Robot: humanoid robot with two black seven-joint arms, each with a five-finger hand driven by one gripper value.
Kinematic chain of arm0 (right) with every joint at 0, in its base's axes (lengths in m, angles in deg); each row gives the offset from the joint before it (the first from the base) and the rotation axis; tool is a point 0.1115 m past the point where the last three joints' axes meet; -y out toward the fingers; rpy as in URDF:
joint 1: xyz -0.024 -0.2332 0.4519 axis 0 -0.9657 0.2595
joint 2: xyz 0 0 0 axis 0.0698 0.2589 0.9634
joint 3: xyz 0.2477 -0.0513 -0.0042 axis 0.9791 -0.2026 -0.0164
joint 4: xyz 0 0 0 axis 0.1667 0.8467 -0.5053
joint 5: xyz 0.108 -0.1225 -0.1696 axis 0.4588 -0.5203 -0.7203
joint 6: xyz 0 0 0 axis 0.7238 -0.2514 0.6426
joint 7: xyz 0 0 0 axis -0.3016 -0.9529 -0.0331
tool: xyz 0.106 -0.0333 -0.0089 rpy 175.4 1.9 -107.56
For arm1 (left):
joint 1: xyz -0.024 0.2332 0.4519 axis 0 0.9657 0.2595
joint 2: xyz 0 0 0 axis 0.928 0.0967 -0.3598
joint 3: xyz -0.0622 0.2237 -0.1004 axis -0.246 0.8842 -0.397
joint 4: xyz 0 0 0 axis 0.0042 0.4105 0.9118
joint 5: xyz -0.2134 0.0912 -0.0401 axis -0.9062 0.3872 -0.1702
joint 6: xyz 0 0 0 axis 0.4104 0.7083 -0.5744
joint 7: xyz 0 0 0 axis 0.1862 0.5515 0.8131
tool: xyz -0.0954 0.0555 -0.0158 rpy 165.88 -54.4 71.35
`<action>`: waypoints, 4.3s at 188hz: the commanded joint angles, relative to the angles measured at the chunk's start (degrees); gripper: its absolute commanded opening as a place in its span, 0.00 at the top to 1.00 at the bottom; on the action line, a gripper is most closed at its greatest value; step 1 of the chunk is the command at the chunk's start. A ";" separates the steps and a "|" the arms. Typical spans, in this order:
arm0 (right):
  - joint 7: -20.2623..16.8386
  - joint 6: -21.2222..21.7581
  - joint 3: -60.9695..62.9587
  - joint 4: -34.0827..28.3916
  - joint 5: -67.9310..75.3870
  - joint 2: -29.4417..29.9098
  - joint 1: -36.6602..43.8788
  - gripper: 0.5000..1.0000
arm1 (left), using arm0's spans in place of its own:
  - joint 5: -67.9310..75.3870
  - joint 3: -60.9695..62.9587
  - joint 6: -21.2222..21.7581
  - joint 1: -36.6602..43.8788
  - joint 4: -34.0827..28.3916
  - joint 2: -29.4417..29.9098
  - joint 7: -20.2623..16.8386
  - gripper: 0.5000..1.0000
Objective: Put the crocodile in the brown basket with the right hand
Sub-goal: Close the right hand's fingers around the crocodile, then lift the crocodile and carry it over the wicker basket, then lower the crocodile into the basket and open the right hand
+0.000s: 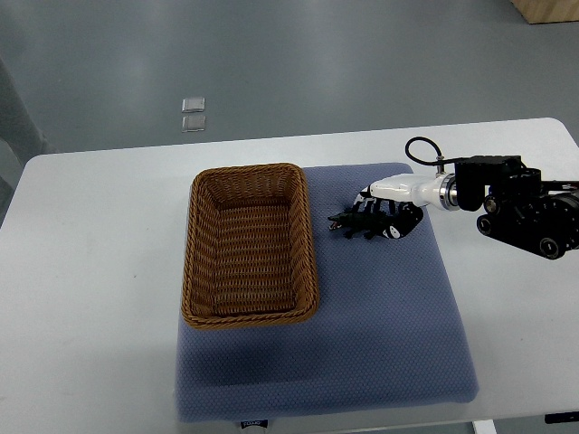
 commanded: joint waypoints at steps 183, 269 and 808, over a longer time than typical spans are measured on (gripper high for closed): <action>0.38 0.24 1.24 0.97 1.43 -2.12 2.38 1.00 | 0.00 0.00 0.00 0.00 0.03 0.00 0.02 0.00; 0.30 0.33 3.44 0.53 2.13 -2.12 10.73 1.00 | 0.00 0.00 0.00 0.00 -0.06 0.00 0.01 0.00; 4.52 -10.31 2.29 -2.20 -17.56 17.22 4.49 0.42 | 0.00 -0.09 0.00 0.00 0.03 0.00 0.02 0.00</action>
